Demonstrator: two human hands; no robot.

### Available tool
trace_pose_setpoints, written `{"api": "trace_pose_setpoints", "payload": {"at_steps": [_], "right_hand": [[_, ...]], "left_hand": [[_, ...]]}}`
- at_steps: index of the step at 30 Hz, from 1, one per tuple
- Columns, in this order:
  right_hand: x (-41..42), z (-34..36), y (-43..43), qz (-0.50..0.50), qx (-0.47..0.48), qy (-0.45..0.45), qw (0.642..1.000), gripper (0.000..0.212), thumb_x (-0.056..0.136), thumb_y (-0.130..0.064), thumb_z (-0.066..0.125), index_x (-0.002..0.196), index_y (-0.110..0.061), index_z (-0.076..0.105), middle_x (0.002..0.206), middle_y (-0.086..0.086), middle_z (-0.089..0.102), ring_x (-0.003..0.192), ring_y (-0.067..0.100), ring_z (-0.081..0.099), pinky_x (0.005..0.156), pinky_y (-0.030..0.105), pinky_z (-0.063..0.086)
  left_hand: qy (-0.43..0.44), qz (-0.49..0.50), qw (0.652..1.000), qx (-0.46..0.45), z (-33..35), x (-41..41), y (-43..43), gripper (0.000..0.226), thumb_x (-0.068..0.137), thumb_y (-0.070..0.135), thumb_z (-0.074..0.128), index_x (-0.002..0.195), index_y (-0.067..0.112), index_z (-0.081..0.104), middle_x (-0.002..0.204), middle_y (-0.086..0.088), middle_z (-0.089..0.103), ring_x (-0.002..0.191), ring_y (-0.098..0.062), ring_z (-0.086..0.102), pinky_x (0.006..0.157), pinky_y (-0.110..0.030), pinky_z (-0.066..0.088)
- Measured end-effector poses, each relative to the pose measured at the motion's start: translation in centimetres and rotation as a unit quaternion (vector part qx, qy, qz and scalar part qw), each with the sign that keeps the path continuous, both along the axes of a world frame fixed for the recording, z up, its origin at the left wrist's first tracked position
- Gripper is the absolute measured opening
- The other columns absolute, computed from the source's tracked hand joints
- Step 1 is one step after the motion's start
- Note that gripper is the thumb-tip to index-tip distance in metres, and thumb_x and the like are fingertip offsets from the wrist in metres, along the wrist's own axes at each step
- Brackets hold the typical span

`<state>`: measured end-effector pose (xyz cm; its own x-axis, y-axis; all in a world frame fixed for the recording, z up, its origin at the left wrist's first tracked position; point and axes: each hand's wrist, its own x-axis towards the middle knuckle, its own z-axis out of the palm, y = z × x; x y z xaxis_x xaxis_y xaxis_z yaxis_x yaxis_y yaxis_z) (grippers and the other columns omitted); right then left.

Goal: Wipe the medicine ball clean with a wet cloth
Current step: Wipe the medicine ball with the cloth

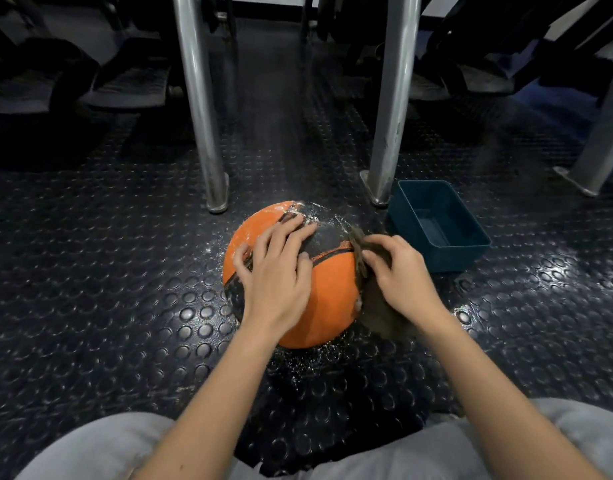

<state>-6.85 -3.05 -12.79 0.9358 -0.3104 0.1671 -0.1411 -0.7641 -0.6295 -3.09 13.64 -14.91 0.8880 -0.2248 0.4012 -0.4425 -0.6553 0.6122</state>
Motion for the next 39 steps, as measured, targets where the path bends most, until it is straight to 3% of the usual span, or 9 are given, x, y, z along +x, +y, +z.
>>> {"api": "trace_pose_setpoints", "payload": {"at_steps": [7, 11, 15, 18, 22, 27, 31, 36, 39], "right_hand": [[-2.1, 0.3, 1.9, 0.087, -0.045, -0.026, 0.995, 0.028, 0.093, -0.024, 0.056, 0.119, -0.017, 0.06, 0.099, -0.008, 0.049, 0.098, 0.015, 0.054, 0.086, 0.033, 0.044], [-1.6, 0.1, 1.2, 0.072, -0.016, -0.031, 0.997, 0.024, 0.092, -0.023, 0.058, 0.116, -0.019, 0.062, 0.1, -0.009, 0.051, 0.101, 0.015, 0.054, 0.088, 0.035, 0.045], [-1.2, -0.8, 2.0, 0.0, 0.02, -0.066, 0.998, 0.024, 0.092, -0.017, 0.057, 0.116, -0.013, 0.062, 0.107, 0.001, 0.055, 0.104, 0.02, 0.054, 0.089, 0.029, 0.04], [-2.7, -1.8, 4.7, 0.01, -0.023, -0.117, 0.993, 0.021, 0.092, -0.016, 0.055, 0.111, -0.01, 0.063, 0.103, 0.007, 0.057, 0.097, 0.026, 0.055, 0.083, 0.037, 0.044], [-1.3, -1.8, 2.5, 0.004, -0.11, -0.101, 0.989, 0.021, 0.092, -0.017, 0.055, 0.11, -0.012, 0.065, 0.101, 0.008, 0.055, 0.094, 0.029, 0.052, 0.079, 0.041, 0.043], [-0.9, -1.8, 1.4, 0.0, -0.003, -0.105, 0.994, 0.021, 0.092, -0.01, 0.055, 0.11, -0.007, 0.065, 0.1, 0.001, 0.051, 0.097, 0.023, 0.055, 0.083, 0.026, 0.039], [-2.3, -1.7, 3.5, 0.098, -0.088, -0.129, 0.983, 0.024, 0.088, -0.015, 0.052, 0.104, -0.006, 0.067, 0.099, 0.008, 0.059, 0.087, 0.03, 0.058, 0.074, 0.041, 0.048], [0.3, -1.4, 0.3, -0.015, -0.026, -0.104, 0.994, 0.021, 0.094, -0.011, 0.052, 0.11, -0.009, 0.065, 0.103, 0.005, 0.057, 0.1, 0.026, 0.055, 0.087, 0.037, 0.044], [-0.9, -1.4, 2.2, 0.003, -0.035, -0.127, 0.991, 0.021, 0.093, -0.012, 0.052, 0.107, -0.008, 0.066, 0.101, 0.007, 0.058, 0.096, 0.027, 0.056, 0.082, 0.035, 0.042]], "left_hand": [[-0.069, -0.005, 0.998, 0.011, -0.8, 0.5, 0.9, 0.04, 0.087, 0.043, 0.036, 0.12, 0.037, 0.059, 0.132, 0.019, 0.051, 0.124, -0.005, 0.03, 0.104, -0.033, 0.009], [-0.046, 0.002, 0.998, 0.043, -0.4, 0.5, 1.2, 0.044, 0.091, 0.044, 0.028, 0.128, 0.045, 0.052, 0.137, 0.012, 0.04, 0.127, -0.011, 0.024, 0.104, -0.033, 0.008], [0.052, -0.037, 0.998, 0.003, -0.8, -0.4, 0.8, 0.055, 0.088, 0.048, 0.03, 0.142, 0.041, 0.032, 0.15, 0.022, 0.021, 0.137, 0.006, 0.004, 0.113, -0.03, -0.006], [0.05, -0.051, 0.997, 0.005, -1.5, -0.4, 0.9, 0.077, 0.073, 0.068, 0.03, 0.144, 0.041, 0.02, 0.144, 0.031, 0.008, 0.134, 0.012, -0.009, 0.102, -0.016, -0.025], [0.055, -0.056, 0.997, -0.001, -1.7, -0.1, 1.5, 0.077, 0.067, 0.071, 0.035, 0.138, 0.048, 0.016, 0.142, 0.033, 0.005, 0.137, 0.008, -0.007, 0.105, -0.023, -0.019], [0.052, -0.055, 0.997, -0.006, -1.6, -0.3, 1.4, 0.078, 0.067, 0.072, 0.035, 0.138, 0.047, 0.017, 0.142, 0.031, 0.007, 0.139, 0.005, -0.005, 0.107, -0.026, -0.017], [0.055, -0.057, 0.997, -0.011, -1.5, -0.2, 1.7, 0.075, 0.067, 0.069, 0.037, 0.136, 0.048, 0.018, 0.138, 0.037, 0.002, 0.141, 0.002, -0.003, 0.109, -0.029, -0.015], [0.05, -0.082, 0.995, 0.001, -1.6, -1.0, 1.0, 0.074, 0.069, 0.07, 0.037, 0.136, 0.05, 0.014, 0.141, 0.034, 0.003, 0.131, 0.014, -0.015, 0.1, -0.017, -0.028], [0.034, -0.07, 0.997, 0.012, -1.7, -1.0, 0.7, 0.079, 0.069, 0.067, 0.04, 0.142, 0.044, 0.018, 0.143, 0.03, 0.007, 0.131, 0.014, -0.013, 0.099, -0.016, -0.029]]}}
